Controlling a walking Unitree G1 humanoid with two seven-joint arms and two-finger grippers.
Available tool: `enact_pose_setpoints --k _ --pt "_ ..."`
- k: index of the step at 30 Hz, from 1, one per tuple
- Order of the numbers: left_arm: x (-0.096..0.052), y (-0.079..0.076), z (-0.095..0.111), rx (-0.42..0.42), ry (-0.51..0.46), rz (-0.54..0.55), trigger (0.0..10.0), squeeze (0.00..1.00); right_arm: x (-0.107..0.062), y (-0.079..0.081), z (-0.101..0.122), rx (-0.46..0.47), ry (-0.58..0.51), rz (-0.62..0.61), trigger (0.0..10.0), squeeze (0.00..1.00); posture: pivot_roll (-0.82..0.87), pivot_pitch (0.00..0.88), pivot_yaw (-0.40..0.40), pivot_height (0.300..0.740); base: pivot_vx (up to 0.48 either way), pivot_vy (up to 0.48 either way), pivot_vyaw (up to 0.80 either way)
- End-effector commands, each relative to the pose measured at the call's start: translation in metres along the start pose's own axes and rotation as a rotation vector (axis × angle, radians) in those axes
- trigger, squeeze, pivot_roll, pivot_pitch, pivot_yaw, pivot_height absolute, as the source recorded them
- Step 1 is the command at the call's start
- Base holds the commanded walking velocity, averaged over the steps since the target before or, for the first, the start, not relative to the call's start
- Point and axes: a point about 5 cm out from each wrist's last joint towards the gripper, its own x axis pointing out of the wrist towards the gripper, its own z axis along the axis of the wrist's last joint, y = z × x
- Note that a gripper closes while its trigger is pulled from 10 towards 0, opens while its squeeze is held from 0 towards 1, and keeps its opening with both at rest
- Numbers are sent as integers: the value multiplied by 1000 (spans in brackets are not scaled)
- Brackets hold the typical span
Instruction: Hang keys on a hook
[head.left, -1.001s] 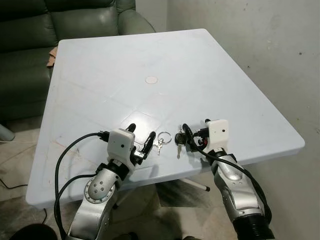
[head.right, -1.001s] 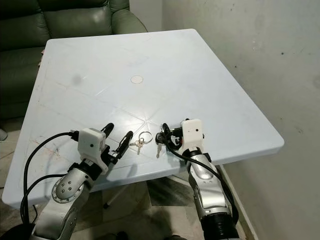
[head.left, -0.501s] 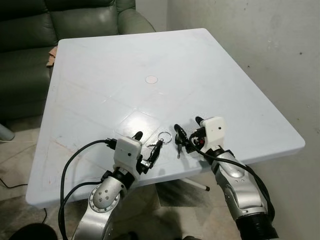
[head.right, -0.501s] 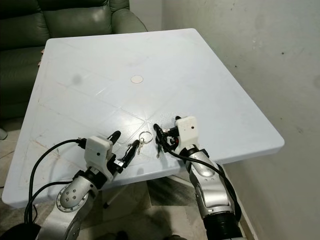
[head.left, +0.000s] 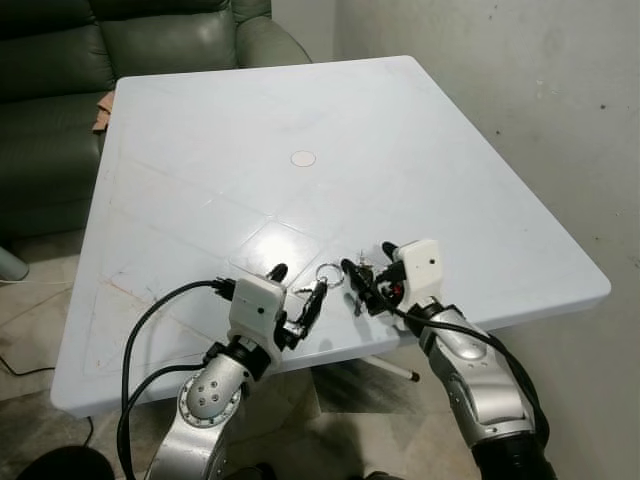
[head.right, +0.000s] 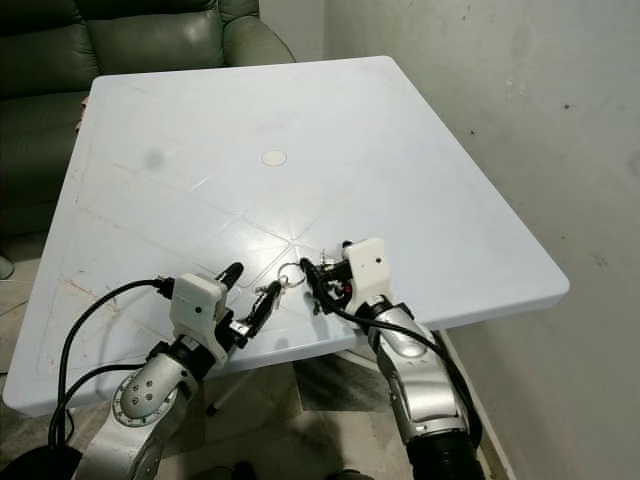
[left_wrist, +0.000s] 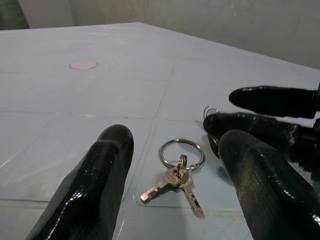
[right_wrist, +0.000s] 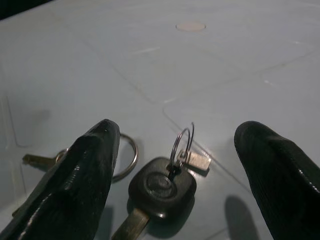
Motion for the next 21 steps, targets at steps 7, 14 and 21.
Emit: enact_pose_setpoints --k 7,14,21 --pt "-2 -3 1 -2 5 -3 10000 0 1 4 1 -11 34 -29 10000 0 -88 152 -15 740 0 0 0" --pt "-3 -1 2 -2 4 12 10000 0 2 6 -1 -13 56 -52 3098 0 -78 158 -18 740 0 0 0" --pt "-3 0 2 -1 4 17 10000 0 2 8 1 3 58 -65 1608 0 -77 160 -17 740 0 0 0"
